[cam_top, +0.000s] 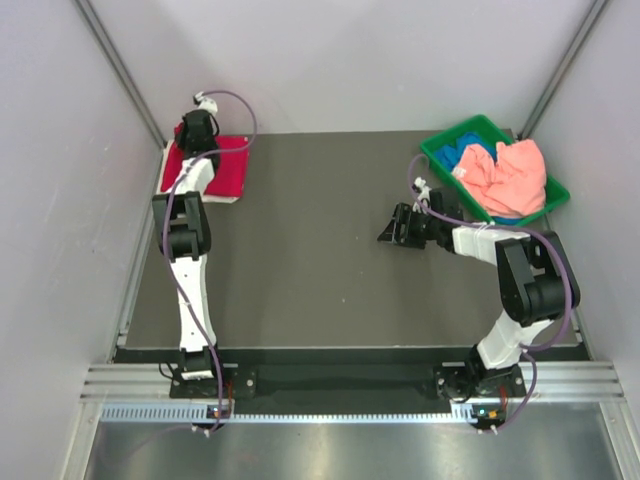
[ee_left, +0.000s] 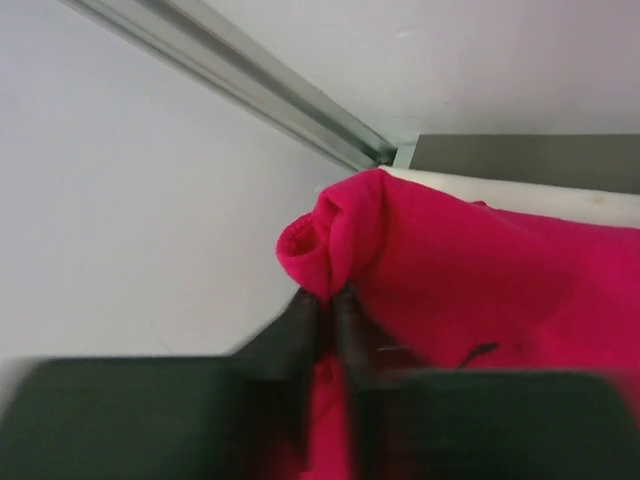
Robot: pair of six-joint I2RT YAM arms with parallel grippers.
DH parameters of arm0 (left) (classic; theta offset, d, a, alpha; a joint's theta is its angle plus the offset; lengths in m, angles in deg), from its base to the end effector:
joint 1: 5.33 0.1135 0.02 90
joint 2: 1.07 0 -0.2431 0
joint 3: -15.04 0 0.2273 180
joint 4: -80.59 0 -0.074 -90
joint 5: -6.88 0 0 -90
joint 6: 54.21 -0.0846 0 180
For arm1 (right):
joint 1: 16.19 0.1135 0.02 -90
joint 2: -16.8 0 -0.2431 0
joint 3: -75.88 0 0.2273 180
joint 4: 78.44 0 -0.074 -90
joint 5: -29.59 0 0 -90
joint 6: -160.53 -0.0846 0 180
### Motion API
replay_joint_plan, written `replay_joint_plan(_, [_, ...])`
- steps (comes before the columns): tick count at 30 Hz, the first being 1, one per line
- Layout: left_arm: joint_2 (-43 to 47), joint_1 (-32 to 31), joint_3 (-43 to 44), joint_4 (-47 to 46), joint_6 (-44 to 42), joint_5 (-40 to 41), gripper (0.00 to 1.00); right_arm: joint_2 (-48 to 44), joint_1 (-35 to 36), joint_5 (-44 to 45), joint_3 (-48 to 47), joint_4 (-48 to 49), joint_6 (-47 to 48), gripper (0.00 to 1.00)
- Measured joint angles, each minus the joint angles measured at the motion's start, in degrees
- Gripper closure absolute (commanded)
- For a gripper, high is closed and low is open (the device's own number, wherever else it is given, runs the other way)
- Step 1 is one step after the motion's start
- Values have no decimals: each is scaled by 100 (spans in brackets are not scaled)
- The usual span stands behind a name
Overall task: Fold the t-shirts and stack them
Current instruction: Neatly place the folded tshirt to the corner
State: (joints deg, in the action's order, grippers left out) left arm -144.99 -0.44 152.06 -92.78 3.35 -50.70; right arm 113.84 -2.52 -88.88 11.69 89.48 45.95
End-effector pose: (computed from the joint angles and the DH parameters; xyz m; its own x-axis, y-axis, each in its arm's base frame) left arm 0.5775 0.0949 0.1953 -0.5139 0.4105 -0.7533 -0.3740 0.6830 0.6274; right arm 0.3265 0.1209 0.1267 -0.8469 0.1703 -0.5038 -0.2017 0.7737 0.6006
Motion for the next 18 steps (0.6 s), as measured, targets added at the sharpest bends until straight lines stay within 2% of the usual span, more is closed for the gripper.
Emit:
replay_joint_plan(1, [-42,4,28,4,2,46,64,0,0,2,0,-4,2,35])
replay_joint_plan(3, [-76,7,35,-20,50,219,57,0,0,4,0,-7,7,35])
replay_joint_plan(8, [-31,11,-22,-7,249,649,51,0,0,17,0,-20,13,35])
replay_joint_plan(13, [463,4,-505,745,1110,409,50,0,0,17,0,-31,15,34])
replay_joint_plan(18, [1200,-83,-883,1779,2208,-363,52,0,0,15,0,-31,15,34])
